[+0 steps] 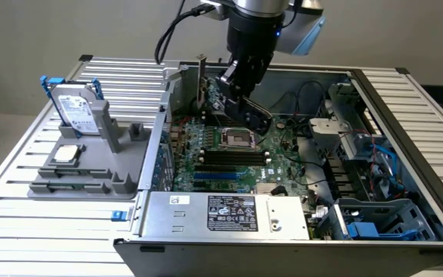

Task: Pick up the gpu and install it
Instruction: 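Insert the gpu into the slot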

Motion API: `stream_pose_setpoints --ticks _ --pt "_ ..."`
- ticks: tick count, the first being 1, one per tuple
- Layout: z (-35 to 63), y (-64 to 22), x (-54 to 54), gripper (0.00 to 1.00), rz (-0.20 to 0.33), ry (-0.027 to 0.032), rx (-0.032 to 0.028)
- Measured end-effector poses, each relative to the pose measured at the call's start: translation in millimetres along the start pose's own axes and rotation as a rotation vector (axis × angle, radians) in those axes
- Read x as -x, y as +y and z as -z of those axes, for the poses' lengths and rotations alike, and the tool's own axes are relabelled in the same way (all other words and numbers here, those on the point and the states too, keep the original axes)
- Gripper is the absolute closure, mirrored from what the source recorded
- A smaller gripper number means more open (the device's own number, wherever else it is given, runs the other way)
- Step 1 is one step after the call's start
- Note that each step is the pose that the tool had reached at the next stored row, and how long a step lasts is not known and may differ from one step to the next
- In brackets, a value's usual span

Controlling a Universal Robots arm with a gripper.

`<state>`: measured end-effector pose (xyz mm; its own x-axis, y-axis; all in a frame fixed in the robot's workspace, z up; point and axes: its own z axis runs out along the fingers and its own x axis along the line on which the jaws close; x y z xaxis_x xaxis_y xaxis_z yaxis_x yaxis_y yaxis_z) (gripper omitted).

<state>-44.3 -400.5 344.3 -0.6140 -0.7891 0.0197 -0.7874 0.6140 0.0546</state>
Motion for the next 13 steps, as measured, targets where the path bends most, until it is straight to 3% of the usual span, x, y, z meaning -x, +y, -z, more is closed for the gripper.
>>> stream_pose_setpoints --ticks 13 --pt "-11.1 -0.6 0.2 0.73 0.236 0.0130 -0.0047"
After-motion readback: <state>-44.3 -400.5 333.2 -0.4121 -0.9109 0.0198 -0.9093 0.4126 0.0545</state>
